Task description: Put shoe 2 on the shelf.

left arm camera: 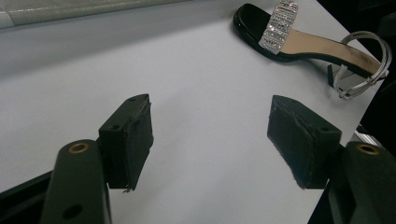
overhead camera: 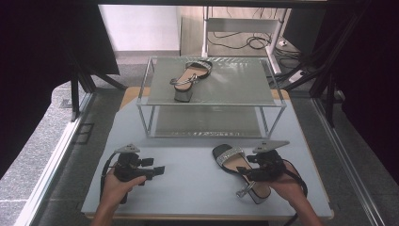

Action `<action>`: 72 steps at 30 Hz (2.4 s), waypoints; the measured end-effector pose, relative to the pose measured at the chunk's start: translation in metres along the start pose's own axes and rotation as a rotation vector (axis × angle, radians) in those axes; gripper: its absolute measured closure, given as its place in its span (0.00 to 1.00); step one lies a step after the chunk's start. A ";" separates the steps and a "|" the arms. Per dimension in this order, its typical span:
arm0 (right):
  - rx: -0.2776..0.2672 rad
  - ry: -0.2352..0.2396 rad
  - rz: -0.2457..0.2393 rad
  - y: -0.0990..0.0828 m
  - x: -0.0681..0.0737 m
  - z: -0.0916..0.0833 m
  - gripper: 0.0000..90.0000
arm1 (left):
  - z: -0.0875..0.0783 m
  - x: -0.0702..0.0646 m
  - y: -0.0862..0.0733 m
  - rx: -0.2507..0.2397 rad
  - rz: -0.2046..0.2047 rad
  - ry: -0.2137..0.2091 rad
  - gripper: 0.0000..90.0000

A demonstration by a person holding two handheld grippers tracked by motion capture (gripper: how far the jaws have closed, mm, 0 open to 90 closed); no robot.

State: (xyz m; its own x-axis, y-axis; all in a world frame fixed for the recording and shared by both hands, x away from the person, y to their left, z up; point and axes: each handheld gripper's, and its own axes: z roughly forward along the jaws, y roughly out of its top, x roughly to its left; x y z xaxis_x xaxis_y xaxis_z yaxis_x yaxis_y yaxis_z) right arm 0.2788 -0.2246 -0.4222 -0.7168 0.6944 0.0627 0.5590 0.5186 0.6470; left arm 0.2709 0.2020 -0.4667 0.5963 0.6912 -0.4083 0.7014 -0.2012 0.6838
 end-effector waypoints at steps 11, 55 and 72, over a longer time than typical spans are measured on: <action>0.237 -0.110 -0.028 -0.004 0.002 0.038 0.33 | -0.005 0.002 -0.001 -0.016 -0.011 -0.017 0.35; 0.144 0.055 0.193 -0.023 -0.024 0.009 0.46 | 0.001 0.000 -0.002 -0.003 -0.019 -0.023 0.35; -0.014 0.094 0.139 -0.001 -0.007 -0.031 0.47 | 0.002 0.000 -0.002 0.001 -0.018 -0.022 0.35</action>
State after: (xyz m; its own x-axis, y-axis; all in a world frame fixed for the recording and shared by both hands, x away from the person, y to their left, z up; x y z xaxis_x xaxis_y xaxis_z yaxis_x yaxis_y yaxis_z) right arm 0.2698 -0.2456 -0.3995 -0.6692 0.7091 0.2221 0.6500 0.4138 0.6374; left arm 0.2702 0.2010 -0.4690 0.5922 0.6794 -0.4333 0.7123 -0.1901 0.6756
